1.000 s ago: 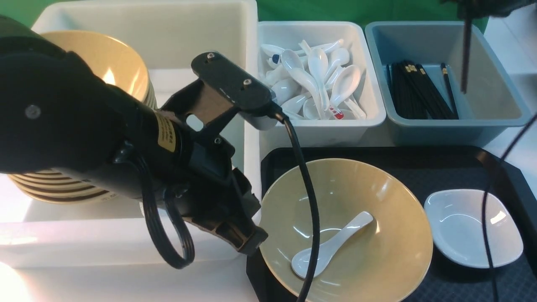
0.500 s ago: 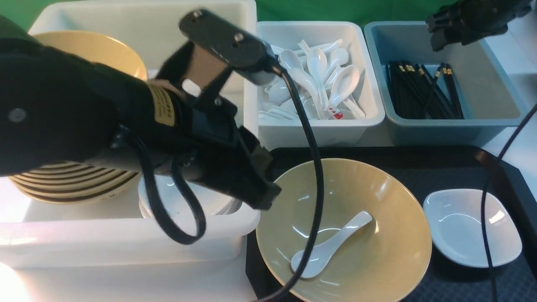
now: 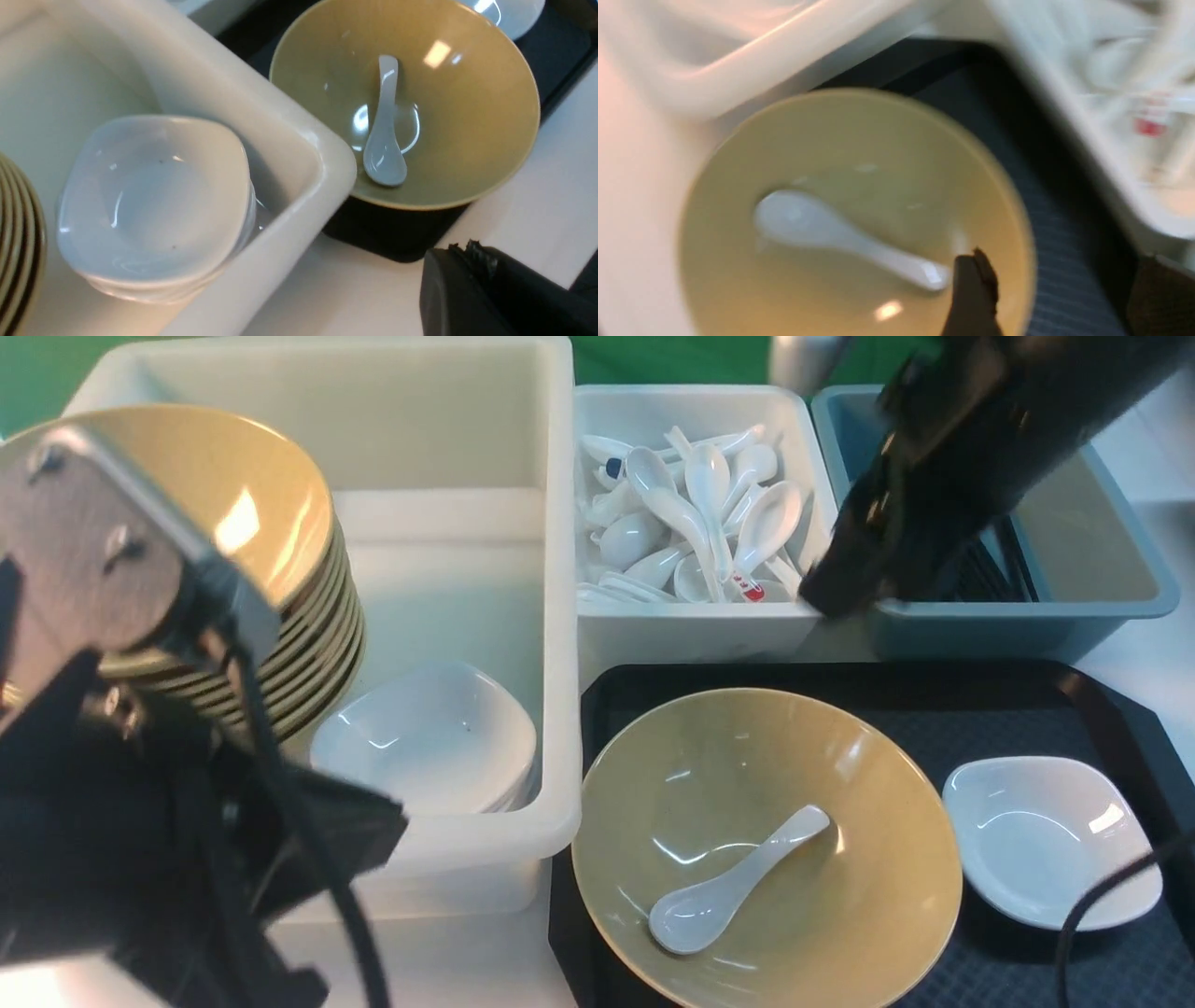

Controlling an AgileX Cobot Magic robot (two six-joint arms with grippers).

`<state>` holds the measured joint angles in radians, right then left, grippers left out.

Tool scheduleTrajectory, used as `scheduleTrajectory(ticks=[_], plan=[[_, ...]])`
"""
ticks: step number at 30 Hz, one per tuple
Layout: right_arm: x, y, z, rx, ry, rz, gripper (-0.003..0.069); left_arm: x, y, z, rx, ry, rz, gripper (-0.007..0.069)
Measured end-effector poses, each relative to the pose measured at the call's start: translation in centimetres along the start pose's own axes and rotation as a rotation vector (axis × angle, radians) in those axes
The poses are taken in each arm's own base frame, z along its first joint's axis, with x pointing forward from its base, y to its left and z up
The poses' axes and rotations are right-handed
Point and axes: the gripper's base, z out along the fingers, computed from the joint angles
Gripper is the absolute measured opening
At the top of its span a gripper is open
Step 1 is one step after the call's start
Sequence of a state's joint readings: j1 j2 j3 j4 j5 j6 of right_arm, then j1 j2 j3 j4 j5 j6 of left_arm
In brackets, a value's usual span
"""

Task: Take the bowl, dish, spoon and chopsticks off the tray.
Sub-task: Use the right arm to grab the soup spoon in the middle, then use the right arm to put the soup spoon into the small storage box in the middle

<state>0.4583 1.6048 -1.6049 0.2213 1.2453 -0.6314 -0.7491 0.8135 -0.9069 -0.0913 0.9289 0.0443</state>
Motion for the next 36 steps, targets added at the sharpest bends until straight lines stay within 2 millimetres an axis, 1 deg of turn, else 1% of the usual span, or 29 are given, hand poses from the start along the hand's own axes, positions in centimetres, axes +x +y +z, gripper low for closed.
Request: scheduleTrajectory(ticks=[1,2,3,5,7,8,9,15,17,18,20,21,23,24,25,26,27,28,31,33,34,36], plan=[[0.2,0.9,1.0,-0.029,0.027,-0.044,0.0462,0.5,-0.1,0.0,0.007,0.006,-0.005,-0.0015],[0.6,1.9,2.6,-0.072,0.072,-0.092,0.0462,1.1,-0.1,0.0,0.013,0.015,-0.011,-0.0015],[1.0,2.7,3.7,-0.105,0.104,-0.158,0.0462,1.6,-0.2,0.1,0.022,0.023,-0.017,-0.0015],[1.6,3.7,5.3,-0.155,0.146,-0.258,0.0462,2.2,-0.3,0.0,0.032,0.029,-0.025,-0.0015],[2.7,4.4,7.6,-0.223,0.201,-0.384,0.0463,3.0,-0.4,-0.1,0.050,0.033,-0.034,-0.0015],[3.0,4.5,8.2,-0.237,0.211,-0.408,0.0463,3.2,-0.5,-0.1,0.055,0.032,-0.036,-0.0015],[3.4,4.3,9.8,-0.247,0.222,-0.456,0.0463,3.6,-0.6,-0.3,0.066,0.029,-0.030,-0.0015],[3.8,3.1,14.7,-0.229,0.274,-0.540,0.0464,4.1,-0.7,-0.9,0.079,0.012,-0.018,-0.0015],[4.0,2.9,15.7,-0.233,0.287,-0.561,0.0464,4.1,-0.8,-1.0,0.080,0.010,-0.016,-0.0015],[4.2,2.7,16.7,-0.239,0.303,-0.590,0.0464,4.1,-0.8,-1.0,0.082,0.010,-0.014,-0.0015],[4.4,2.5,17.5,-0.239,0.320,-0.607,0.0464,4.1,-0.8,-1.0,0.082,0.010,-0.012,-0.0015],[4.6,2.2,18.4,-0.220,0.346,-0.617,0.0447,4.1,-0.8,-1.0,0.082,0.010,-0.011,-0.0015],[4.5,2.2,18.5,-0.192,0.360,-0.611,0.0409,4.1,-0.8,-1.0,0.082,0.010,-0.010,-0.0015],[4.4,2.2,18.5,-0.174,0.372,-0.606,0.0365,4.1,-0.8,-1.0,0.082,0.010,-0.010,-0.0015],[4.3,2.2,18.3,-0.153,0.391,-0.608,0.0281,4.1,-0.8,-1.0,0.082,0.009,-0.010,-0.0015],[4.2,2.2,18.0,-0.149,0.400,-0.613,0.0239,4.1,-0.8,-1.0,0.082,0.005,-0.011,-0.0015],[3.9,2.2,17.5,-0.142,0.408,-0.602,0.0148,4.0,-0.8,-1.0,0.082,-0.005,-0.012,-0.0015],[3.6,2.2,17.2,-0.136,0.405,-0.602,0.0136,3.9,-0.8,-1.0,0.081,-0.011,-0.012,-0.0015],[2.3,2.0,14.8,-0.093,0.376,-0.580,0.0142,3.3,-0.7,-1.0,0.076,-0.078,-0.021,-0.0015],[1.2,1.7,12.4,-0.037,0.328,-0.559,0.0142,2.8,-0.6,-0.9,0.069,-0.100,-0.037,-0.0015],[0.9,1.6,11.8,-0.022,0.313,-0.553,0.0142,2.6,-0.6,-0.9,0.062,-0.101,-0.036,-0.0015],[-0.3,0.8,9.0,0.053,0.240,-0.512,0.0142,1.4,-0.3,-0.9,0.030,-0.105,-0.023,-0.0015]])
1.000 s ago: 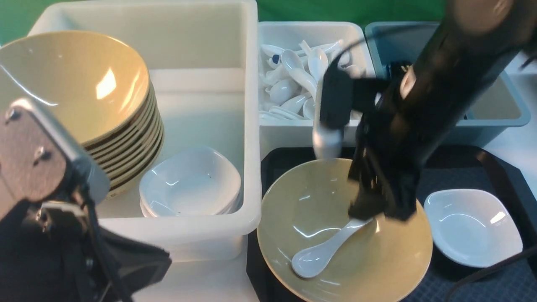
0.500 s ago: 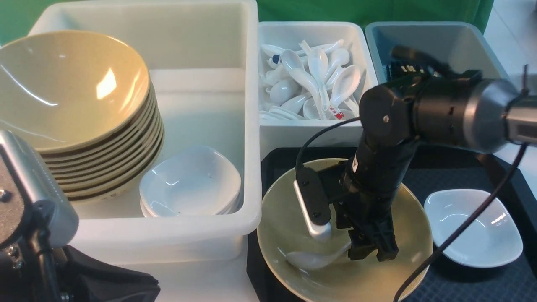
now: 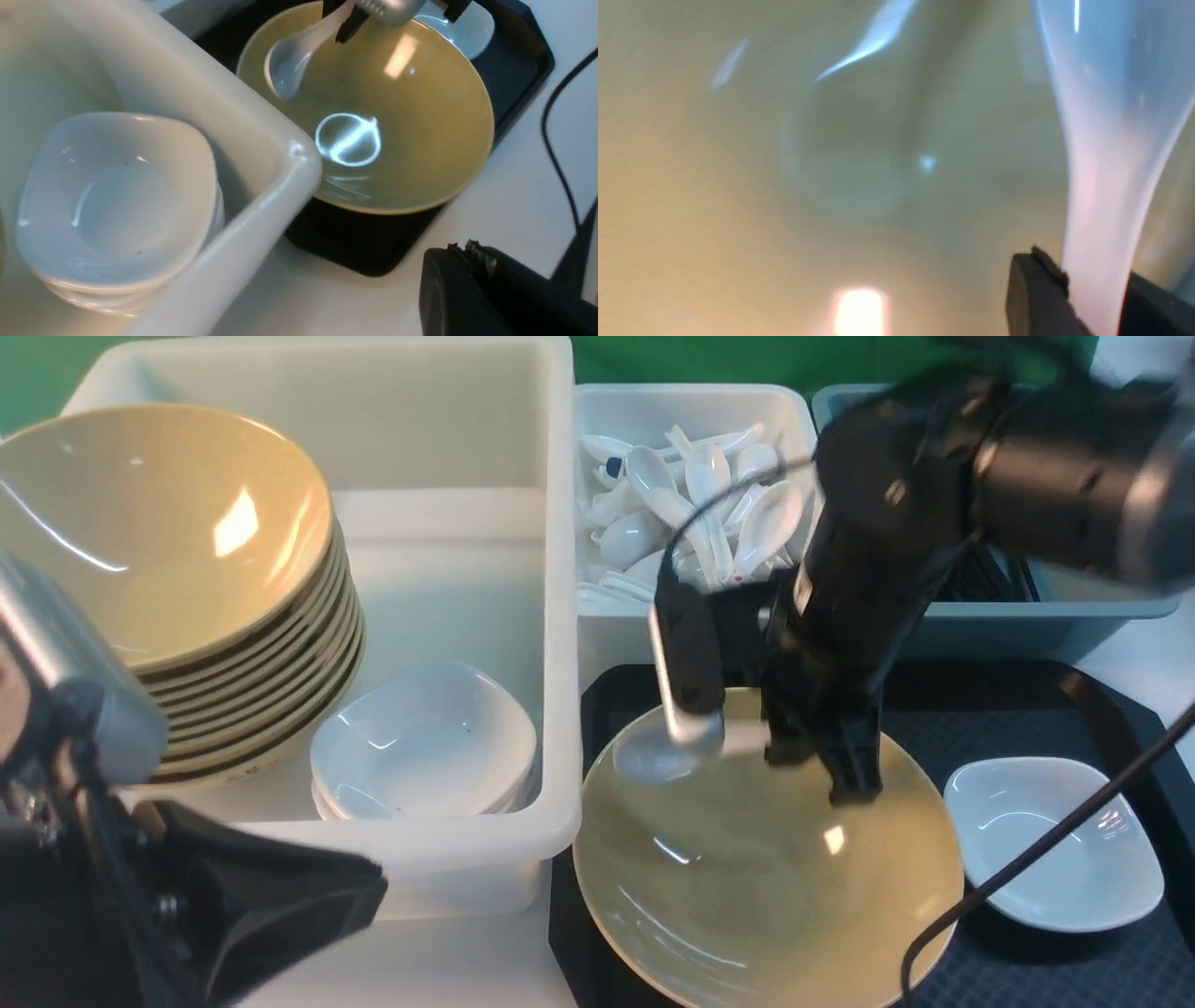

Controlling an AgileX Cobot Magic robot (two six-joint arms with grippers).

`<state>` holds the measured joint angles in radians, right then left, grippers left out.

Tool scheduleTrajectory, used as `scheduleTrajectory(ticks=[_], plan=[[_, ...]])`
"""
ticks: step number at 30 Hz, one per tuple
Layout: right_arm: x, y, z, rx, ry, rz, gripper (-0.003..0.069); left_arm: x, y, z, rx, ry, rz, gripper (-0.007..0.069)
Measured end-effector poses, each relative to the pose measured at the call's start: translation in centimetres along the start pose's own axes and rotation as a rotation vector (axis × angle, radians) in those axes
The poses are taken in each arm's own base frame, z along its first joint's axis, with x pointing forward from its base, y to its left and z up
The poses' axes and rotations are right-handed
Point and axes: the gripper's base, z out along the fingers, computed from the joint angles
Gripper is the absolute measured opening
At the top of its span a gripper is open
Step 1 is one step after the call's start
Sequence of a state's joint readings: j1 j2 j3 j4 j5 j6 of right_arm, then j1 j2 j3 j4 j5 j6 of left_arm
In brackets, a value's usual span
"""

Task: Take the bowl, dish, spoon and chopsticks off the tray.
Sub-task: Use the right arm to put the soup spoon into the small storage box in the middle, then use the left arm to grab the yellow noodle bowl on the left

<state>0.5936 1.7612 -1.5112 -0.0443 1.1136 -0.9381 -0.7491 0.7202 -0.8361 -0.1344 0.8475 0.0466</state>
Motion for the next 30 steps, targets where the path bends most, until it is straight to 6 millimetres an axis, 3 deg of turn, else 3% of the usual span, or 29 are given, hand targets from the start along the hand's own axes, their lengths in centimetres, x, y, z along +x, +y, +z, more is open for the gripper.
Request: scheduleTrajectory(ticks=[4,6,9,13,16,18,19,21,24,27,30], plan=[[0.7,-3.6,-4.7,0.194,-0.117,0.180,0.0142,-4.3,0.9,0.5,-0.115,0.007,0.067,-0.0015],[0.8,-4.5,-5.3,0.243,-0.153,0.235,0.0142,-5.3,1.2,0.7,-0.150,0.012,0.082,-0.0015],[1.0,-7.9,-6.5,0.390,-0.312,0.513,0.0142,-9.9,2.0,1.9,-0.248,0.018,0.111,-0.0015],[0.9,-11.7,-4.9,0.473,-0.503,0.816,0.0142,-14.4,3.0,4.1,-0.310,0.005,0.122,-0.0015],[0.6,-13.3,-0.9,0.438,-0.502,0.913,0.0155,-17.0,5.2,6.1,-0.338,0.025,0.078,-0.0015],[0.5,-13.6,0.5,0.421,-0.490,0.932,0.0176,-17.5,5.9,6.6,-0.334,0.036,0.062,-0.0015],[0.4,-13.9,2.3,0.397,-0.471,0.960,0.0219,-17.8,6.8,7.3,-0.321,0.054,0.050,-0.0015],[0.3,-14.1,4.0,0.367,-0.451,1.006,0.0311,-17.9,7.9,8.3,-0.284,0.080,0.025,-0.0015],[0.9,-14.2,4.6,0.331,-0.406,1.063,0.0455,-17.6,8.7,9.9,-0.227,0.128,-0.003,-0.0015],[2.1,-14.4,2.5,0.317,-0.352,1.083,0.0571,-17.2,8.9,11.4,-0.185,0.164,-0.022,-0.0015],[3.9,-13.4,-2.5,0.322,-0.292,1.038,0.0603,-17.0,8.5,12.8,-0.155,0.191,0.000,-0.0011]])
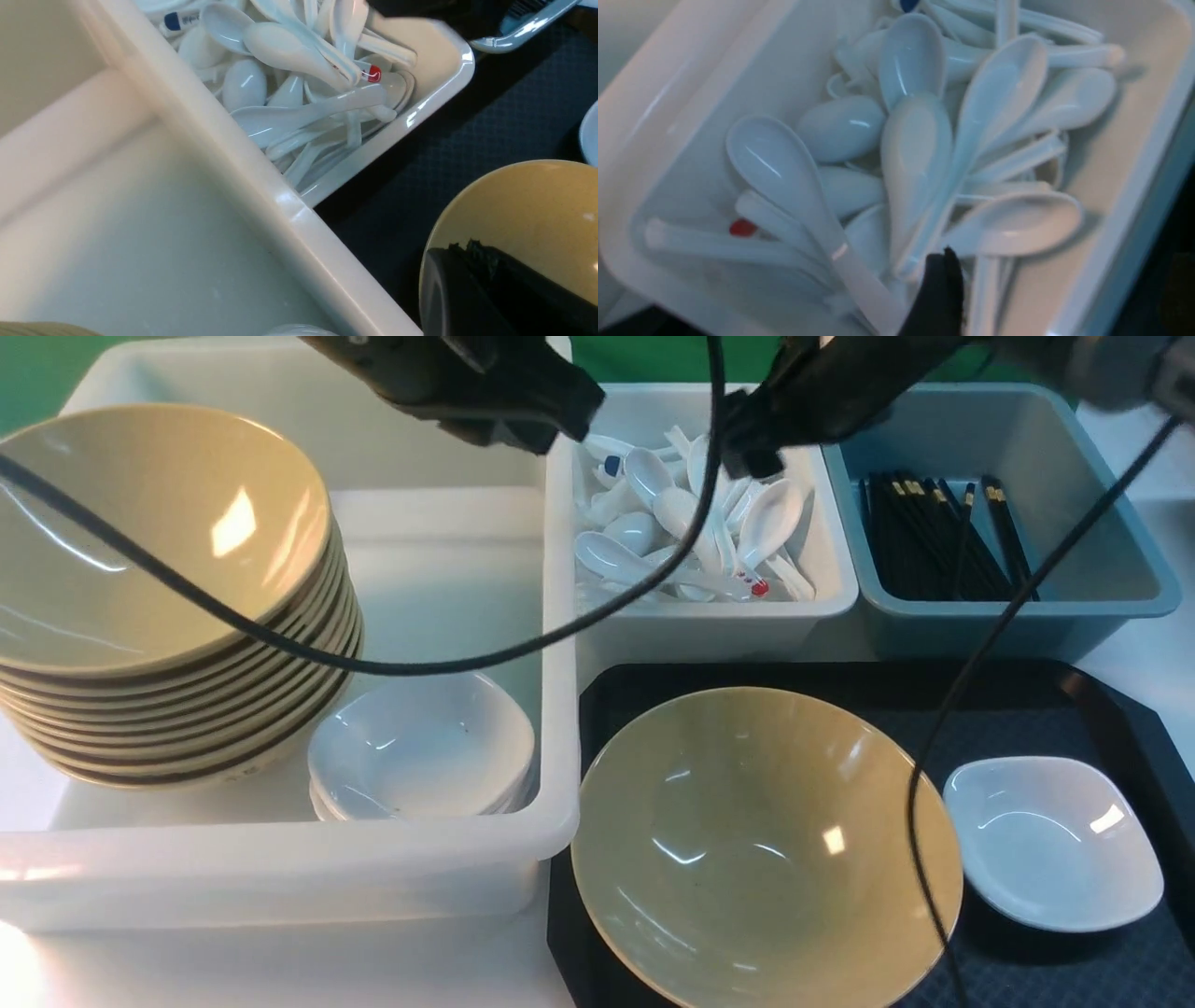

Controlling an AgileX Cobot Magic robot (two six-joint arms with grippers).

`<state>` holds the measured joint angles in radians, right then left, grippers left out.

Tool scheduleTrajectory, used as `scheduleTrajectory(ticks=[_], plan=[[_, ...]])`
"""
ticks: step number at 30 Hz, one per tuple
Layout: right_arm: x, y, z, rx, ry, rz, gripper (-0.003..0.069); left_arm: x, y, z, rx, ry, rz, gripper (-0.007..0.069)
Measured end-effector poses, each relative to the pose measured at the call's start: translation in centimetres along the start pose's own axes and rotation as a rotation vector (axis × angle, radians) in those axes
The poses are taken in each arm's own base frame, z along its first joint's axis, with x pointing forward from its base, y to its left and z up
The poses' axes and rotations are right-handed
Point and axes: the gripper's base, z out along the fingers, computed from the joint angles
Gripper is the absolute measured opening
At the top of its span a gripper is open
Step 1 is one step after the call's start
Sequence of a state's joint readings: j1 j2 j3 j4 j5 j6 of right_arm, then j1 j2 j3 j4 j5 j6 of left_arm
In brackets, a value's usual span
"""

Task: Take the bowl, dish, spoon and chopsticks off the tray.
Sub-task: Use the left arm to grab the yellow noodle bowl on the left

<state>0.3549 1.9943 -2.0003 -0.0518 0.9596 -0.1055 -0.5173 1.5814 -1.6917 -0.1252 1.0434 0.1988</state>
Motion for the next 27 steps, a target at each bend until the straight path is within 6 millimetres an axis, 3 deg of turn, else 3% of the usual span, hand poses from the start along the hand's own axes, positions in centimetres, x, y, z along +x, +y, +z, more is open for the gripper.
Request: scheduleTrajectory(ticks=[5,10,13,15,20,27], plan=[[0.3,-0.6,-9.2,0.005,0.020,-0.067,0.0545,0.1,-2.1,2.9,0.055,0.080,0.058,0.0015],[1.2,-0.7,-14.8,0.010,-0.011,-0.079,0.0467,-0.1,-3.8,5.6,0.106,0.189,0.108,0.0092],[2.9,-0.6,-17.9,0.013,-0.025,-0.081,0.0410,-0.5,-4.8,7.7,0.123,0.258,0.139,0.0179],[4.3,-0.4,-18.8,0.011,-0.011,-0.082,0.0384,-0.7,-5.2,8.9,0.126,0.283,0.154,0.0238],[10.3,0.2,-21.9,0.013,0.013,-0.087,0.0297,-0.6,-5.2,13.5,0.099,0.350,0.196,0.0397],[16.8,0.8,-24.4,0.055,-0.050,-0.086,0.0237,1.7,-5.0,19.4,0.120,0.471,0.298,0.0428]])
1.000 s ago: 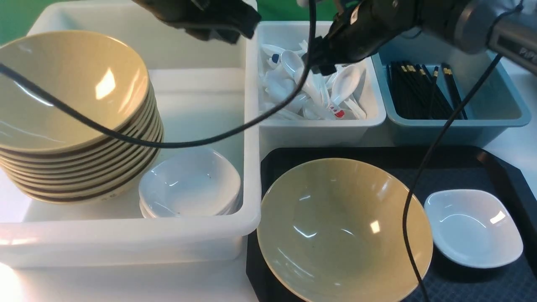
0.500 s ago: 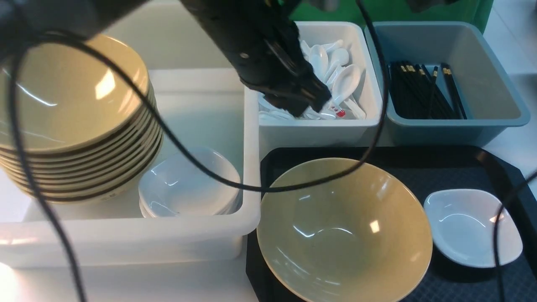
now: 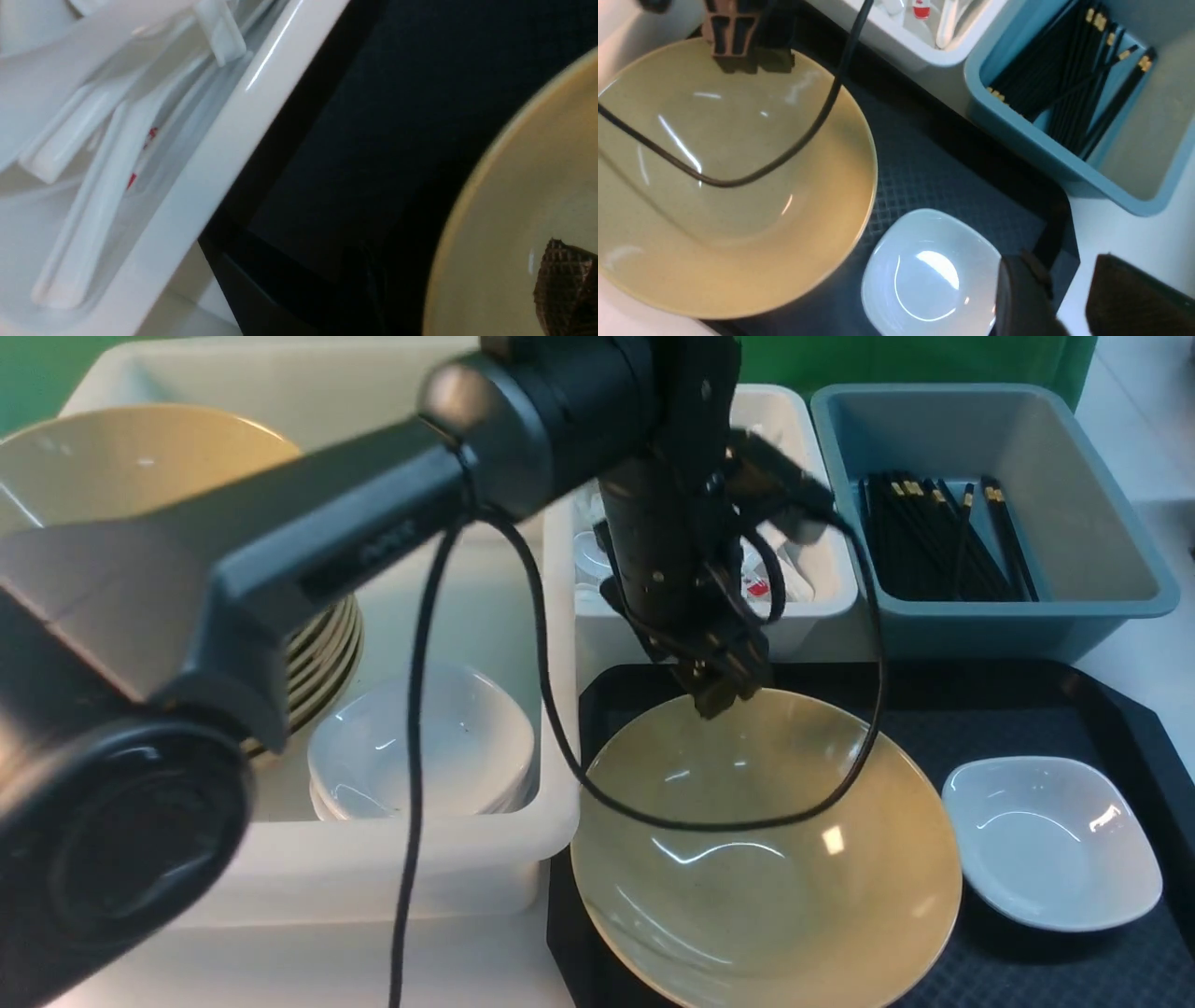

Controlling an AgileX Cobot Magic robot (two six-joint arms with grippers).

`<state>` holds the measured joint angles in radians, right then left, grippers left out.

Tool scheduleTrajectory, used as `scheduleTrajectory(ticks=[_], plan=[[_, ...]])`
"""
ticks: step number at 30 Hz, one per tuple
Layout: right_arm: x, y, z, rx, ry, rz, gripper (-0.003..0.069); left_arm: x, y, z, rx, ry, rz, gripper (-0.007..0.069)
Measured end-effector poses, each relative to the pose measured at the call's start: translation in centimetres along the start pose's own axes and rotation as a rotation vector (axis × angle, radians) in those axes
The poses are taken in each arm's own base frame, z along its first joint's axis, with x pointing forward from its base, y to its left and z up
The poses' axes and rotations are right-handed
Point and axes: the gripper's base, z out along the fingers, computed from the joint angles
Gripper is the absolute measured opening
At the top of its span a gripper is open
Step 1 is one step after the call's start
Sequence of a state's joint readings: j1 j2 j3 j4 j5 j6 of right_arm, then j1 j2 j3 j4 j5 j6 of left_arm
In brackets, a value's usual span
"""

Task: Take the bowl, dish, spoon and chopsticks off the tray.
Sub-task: Use the left arm to grab the yellow noodle bowl on the left, then use the left arm to put the noodle bowl into the large storage box on the left

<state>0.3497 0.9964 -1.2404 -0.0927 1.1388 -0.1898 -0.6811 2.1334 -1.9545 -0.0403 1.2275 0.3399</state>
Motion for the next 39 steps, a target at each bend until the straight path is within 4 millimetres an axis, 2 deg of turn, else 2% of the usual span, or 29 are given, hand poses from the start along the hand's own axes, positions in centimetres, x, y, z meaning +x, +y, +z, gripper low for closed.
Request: scheduleTrajectory(ticks=[4,7,8,9,10,12,13,16,21,23,25,26,28,29,32,34,35,39], plan=[[2.0,0.3,-1.0,0.017,-0.035,0.006,0.0235,-0.1,0.0,2.8,0.027,0.042,0.013,0.0424],[2.4,0.3,-1.2,0.024,-0.038,0.003,0.0235,-0.2,-0.4,4.1,0.075,0.055,-0.002,0.0360],[2.4,0.3,-1.2,0.027,-0.039,0.002,0.0235,-0.2,-0.8,4.5,0.093,0.060,-0.005,0.0288],[2.4,0.3,-1.1,0.027,-0.038,0.002,0.0235,-0.2,-0.8,4.5,0.093,0.061,-0.007,0.0277],[2.4,0.3,-1.1,0.029,-0.040,0.001,0.0235,-0.2,-1.0,4.6,0.104,0.070,-0.001,0.0200],[2.4,0.3,-1.1,0.030,-0.043,0.001,0.0235,-0.3,-1.5,4.3,0.135,0.069,-0.019,0.0129],[2.4,0.3,-1.1,0.032,-0.042,0.000,0.0235,-0.5,-1.8,3.7,0.163,0.050,-0.052,0.0085],[2.3,0.3,-1.1,0.033,-0.047,0.000,0.0235,-0.9,-2.0,1.8,0.172,0.002,-0.082,0.0028],[2.3,0.2,-1.1,0.036,-0.050,-0.002,0.0236,-0.7,-0.7,-3.7,0.124,-0.130,-0.120,0.0006],[2.3,0.3,-1.1,0.031,-0.056,0.001,0.0237,0.6,0.7,-8.8,0.089,-0.227,-0.154,0.0008],[2.1,0.5,-0.9,0.005,-0.061,0.003,0.0237,2.2,1.6,-13.2,0.070,-0.323,-0.206,0.0008],[1.9,0.7,-0.7,-0.024,-0.060,-0.012,0.0235,3.5,2.1,-16.3,0.049,-0.389,-0.240,0.0008],[1.0,1.4,-0.3,-0.116,-0.070,-0.037,0.0212,6.6,3.1,-21.0,0.003,-0.482,-0.315,0.0008],[0.5,1.7,-0.1,-0.156,-0.077,-0.050,0.0199,8.0,3.1,-22.7,-0.018,-0.516,-0.336,0.0008],[-2.0,2.9,0.3,-0.284,-0.124,-0.155,0.0106,14.3,3.9,-27.4,-0.123,-0.585,-0.490,0.0006],[-3.2,3.9,0.3,-0.335,-0.149,-0.216,0.0065,17.3,4.6,-28.2,-0.180,-0.581,-0.587,0.0006],[-4.8,5.1,0.3,-0.381,-0.186,-0.280,0.0041,20.9,4.8,-29.1,-0.264,-0.595,-0.709,0.0006],[-9.1,9.7,0.3,-0.510,-0.284,-0.422,0.0034,27.8,5.3,-28.5,-0.427,-0.631,-0.995,0.0006]])
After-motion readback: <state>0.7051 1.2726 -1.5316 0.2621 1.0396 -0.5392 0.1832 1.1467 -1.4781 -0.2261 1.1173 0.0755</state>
